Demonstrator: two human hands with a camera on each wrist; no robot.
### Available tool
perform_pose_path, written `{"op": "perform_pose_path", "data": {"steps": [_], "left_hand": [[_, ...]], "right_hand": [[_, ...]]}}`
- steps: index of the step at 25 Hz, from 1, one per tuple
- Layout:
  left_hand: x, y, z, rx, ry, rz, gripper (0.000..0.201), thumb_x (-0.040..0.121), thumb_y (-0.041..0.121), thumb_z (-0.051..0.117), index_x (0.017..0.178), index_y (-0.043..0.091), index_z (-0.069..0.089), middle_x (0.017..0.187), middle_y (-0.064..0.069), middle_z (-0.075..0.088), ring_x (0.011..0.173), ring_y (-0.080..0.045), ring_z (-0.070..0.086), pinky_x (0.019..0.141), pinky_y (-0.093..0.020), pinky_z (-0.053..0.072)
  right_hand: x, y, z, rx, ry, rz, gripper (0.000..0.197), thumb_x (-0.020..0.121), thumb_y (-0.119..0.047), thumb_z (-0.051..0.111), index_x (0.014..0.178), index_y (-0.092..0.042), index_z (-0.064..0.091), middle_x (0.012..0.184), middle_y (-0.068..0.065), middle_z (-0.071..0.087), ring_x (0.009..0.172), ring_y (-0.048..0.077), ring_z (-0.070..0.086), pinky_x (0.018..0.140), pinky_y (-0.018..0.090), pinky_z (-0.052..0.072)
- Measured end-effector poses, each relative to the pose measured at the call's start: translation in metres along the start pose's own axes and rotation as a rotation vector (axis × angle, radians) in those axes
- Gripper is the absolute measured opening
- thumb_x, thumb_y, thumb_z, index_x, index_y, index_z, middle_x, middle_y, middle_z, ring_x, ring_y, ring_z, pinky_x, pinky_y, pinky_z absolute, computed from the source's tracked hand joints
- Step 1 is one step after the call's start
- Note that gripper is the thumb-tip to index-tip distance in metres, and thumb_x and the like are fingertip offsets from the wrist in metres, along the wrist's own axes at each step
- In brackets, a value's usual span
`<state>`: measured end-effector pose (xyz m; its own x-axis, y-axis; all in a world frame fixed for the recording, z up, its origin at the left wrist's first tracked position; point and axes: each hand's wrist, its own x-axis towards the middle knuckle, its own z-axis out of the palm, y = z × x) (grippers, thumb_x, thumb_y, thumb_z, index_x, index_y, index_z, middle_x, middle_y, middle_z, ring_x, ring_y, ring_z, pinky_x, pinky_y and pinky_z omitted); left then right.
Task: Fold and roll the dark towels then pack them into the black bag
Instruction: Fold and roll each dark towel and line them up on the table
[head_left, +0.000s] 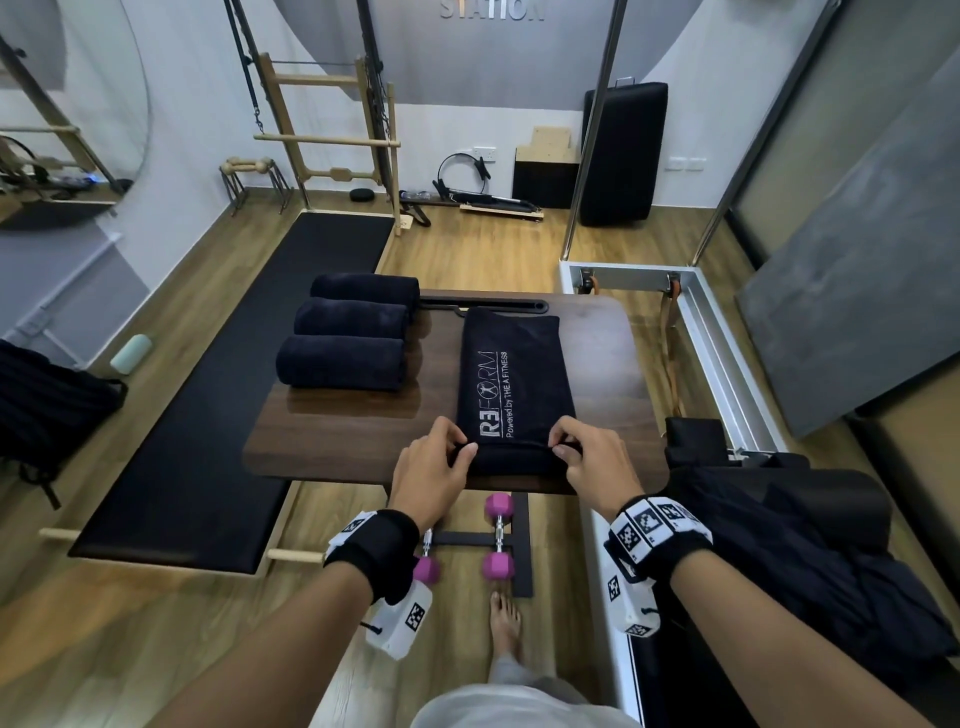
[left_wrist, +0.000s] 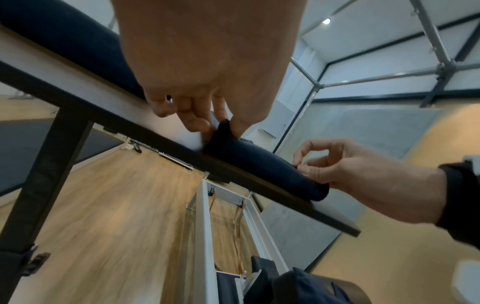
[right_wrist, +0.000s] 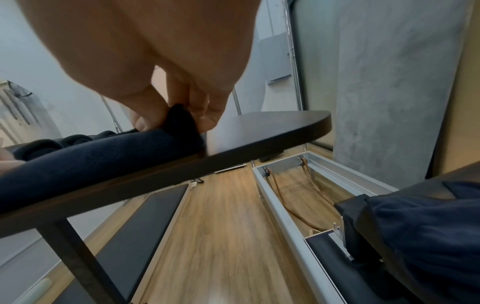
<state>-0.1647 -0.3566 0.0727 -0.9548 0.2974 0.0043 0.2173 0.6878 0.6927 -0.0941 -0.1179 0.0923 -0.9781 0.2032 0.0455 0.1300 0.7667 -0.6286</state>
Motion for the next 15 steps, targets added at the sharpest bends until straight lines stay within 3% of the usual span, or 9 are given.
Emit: {"op": "perform_pose_path", "data": {"steps": [3,5,7,10,13,15], "left_hand": [[0.009,0.006,-0.004,-0.008,-0.021,-0.093,0.019,0.097,0.043,0.070,0.096,0.029,0.058,0.080,0.010,0.064,0.082,-0.017,0.063,0.072,-0.038,0.049],[0.015,0.009,-0.006,0.016,-0.049,-0.126,0.017,0.095,0.042,0.072,0.095,0.029,0.060,0.082,0.010,0.063,0.084,-0.016,0.063,0.072,-0.036,0.048],[0.021,0.011,-0.008,0.011,-0.073,-0.155,0.017,0.093,0.041,0.074,0.092,0.029,0.061,0.082,0.011,0.062,0.084,-0.016,0.063,0.072,-0.035,0.047],[0.029,0.012,-0.011,-0.017,-0.132,-0.210,0.019,0.091,0.039,0.078,0.089,0.028,0.062,0.087,0.008,0.065,0.089,-0.018,0.066,0.080,-0.039,0.056],[0.036,0.013,-0.013,-0.094,-0.199,-0.266,0.023,0.087,0.035,0.083,0.091,0.021,0.066,0.094,0.000,0.070,0.096,-0.023,0.069,0.090,-0.046,0.058],[0.035,0.016,-0.012,-0.109,-0.195,-0.278,0.027,0.087,0.035,0.084,0.094,0.020,0.064,0.094,0.000,0.069,0.098,-0.024,0.068,0.090,-0.045,0.057]], "right_hand": [[-0.002,-0.003,0.000,-0.106,0.127,-0.094,0.011,0.091,-0.008,0.075,0.092,-0.018,0.078,0.102,0.000,0.067,0.099,0.024,0.063,0.084,0.043,0.052],[-0.006,-0.005,0.002,-0.135,0.266,-0.262,0.008,0.089,-0.008,0.079,0.095,-0.012,0.081,0.110,0.003,0.068,0.103,0.025,0.062,0.085,0.043,0.050],[-0.010,-0.010,0.004,-0.121,0.325,-0.437,0.010,0.090,-0.014,0.080,0.100,-0.010,0.081,0.109,0.002,0.071,0.102,0.022,0.063,0.084,0.037,0.049],[-0.015,-0.013,0.011,-0.198,0.174,-0.516,0.025,0.087,-0.023,0.084,0.107,-0.008,0.080,0.106,0.001,0.072,0.101,0.021,0.064,0.085,0.035,0.052],[-0.012,-0.010,0.012,-0.256,-0.022,-0.354,0.031,0.085,-0.018,0.083,0.114,-0.009,0.076,0.113,0.001,0.071,0.106,0.023,0.063,0.092,0.041,0.054],[-0.004,-0.012,0.011,-0.180,-0.073,-0.257,0.025,0.087,-0.011,0.080,0.111,-0.010,0.076,0.110,0.001,0.070,0.106,0.024,0.063,0.093,0.039,0.052]]}}
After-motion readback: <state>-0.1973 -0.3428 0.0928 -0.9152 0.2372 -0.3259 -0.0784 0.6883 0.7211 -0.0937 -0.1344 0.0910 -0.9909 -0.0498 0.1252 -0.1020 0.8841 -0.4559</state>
